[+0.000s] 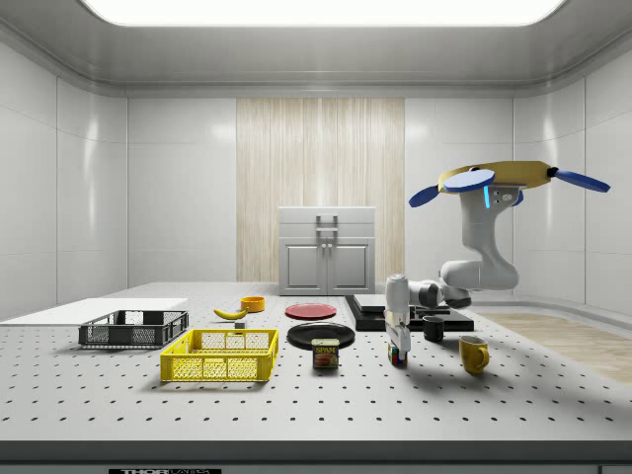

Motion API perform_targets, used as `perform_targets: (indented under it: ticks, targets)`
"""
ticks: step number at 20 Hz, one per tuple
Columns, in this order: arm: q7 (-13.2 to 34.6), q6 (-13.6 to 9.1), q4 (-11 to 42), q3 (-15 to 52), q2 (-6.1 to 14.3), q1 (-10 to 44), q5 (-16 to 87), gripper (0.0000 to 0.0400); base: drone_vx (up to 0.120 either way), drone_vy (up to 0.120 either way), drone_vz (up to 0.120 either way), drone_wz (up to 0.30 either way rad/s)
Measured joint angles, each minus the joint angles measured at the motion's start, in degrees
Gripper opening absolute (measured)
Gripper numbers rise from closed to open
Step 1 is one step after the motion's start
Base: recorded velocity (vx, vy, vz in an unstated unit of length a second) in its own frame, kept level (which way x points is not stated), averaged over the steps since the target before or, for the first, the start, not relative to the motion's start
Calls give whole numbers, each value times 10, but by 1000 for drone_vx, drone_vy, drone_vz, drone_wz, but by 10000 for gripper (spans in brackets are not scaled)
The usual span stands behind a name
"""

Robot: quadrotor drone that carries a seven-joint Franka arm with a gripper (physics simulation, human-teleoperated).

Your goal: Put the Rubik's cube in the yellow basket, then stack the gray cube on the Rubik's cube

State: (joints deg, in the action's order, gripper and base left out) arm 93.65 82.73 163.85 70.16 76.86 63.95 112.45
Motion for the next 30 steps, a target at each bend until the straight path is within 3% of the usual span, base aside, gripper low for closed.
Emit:
perform_targets:
  ticks: [6,14,21,30]
  targets:
    - [2,7,-1,1,8,3,-3,347,0,0,0,0]
    - [8,7,3,23,14,7,-25,328,0,0,0,0]
    - [15,0,9,62,20,11,-65,326,0,0,120,0]
    - [19,9,10,75,33,16,-82,325,116,0,89,0]
